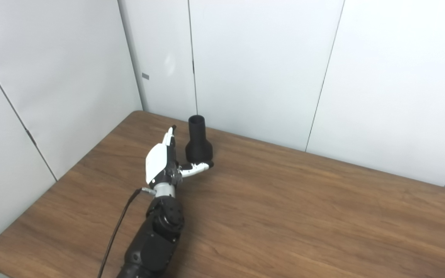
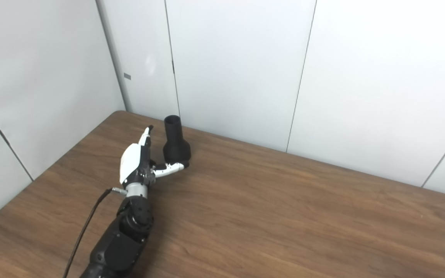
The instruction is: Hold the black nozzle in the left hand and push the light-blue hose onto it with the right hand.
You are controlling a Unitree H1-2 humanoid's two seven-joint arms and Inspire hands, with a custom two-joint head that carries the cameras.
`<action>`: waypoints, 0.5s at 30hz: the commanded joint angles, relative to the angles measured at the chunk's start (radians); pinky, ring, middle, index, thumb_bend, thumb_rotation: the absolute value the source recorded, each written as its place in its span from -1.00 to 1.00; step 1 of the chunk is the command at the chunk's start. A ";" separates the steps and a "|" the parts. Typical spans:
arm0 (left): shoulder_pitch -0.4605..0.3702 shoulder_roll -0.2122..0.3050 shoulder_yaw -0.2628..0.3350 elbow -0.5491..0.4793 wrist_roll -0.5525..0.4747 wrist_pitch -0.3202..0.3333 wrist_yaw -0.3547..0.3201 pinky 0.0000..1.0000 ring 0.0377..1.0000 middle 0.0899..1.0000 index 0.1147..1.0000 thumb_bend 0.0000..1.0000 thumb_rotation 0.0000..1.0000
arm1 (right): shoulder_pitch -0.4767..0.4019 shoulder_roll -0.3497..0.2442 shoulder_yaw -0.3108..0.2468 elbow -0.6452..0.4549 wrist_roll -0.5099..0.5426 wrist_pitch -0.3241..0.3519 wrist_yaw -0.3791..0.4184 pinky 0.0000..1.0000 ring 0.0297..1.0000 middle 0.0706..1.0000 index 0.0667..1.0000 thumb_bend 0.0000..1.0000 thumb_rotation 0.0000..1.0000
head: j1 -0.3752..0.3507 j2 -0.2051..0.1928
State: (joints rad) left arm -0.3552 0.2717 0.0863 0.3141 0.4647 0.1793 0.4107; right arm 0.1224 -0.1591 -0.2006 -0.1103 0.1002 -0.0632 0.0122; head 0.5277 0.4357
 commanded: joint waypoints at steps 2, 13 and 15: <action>-0.032 0.012 0.010 0.018 -0.017 -0.080 0.039 0.43 0.78 0.94 1.00 1.00 -0.44 | -0.006 -0.017 -0.010 -0.026 0.003 -0.012 0.001 -0.25 -0.04 -0.01 -0.06 0.36 0.17 | 0.003 0.000; -0.036 0.011 0.016 0.058 -0.024 -0.203 0.104 0.33 0.68 0.87 1.00 1.00 -0.35 | -0.010 -0.022 -0.009 -0.012 0.003 -0.024 0.006 -0.27 -0.07 -0.04 -0.09 0.43 0.21 | 0.002 -0.006; -0.033 0.013 0.013 0.065 -0.024 -0.232 0.116 0.32 0.66 0.86 1.00 1.00 -0.35 | -0.009 -0.021 -0.011 -0.012 0.007 -0.025 0.006 -0.27 -0.07 -0.04 -0.09 0.46 0.20 | 0.002 -0.006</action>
State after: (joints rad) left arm -0.3560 0.2691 0.0978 0.3858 0.4340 -0.0020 0.4980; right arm 0.1230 -0.1593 -0.2015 -0.1103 0.0998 -0.0645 0.0136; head 0.5292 0.4295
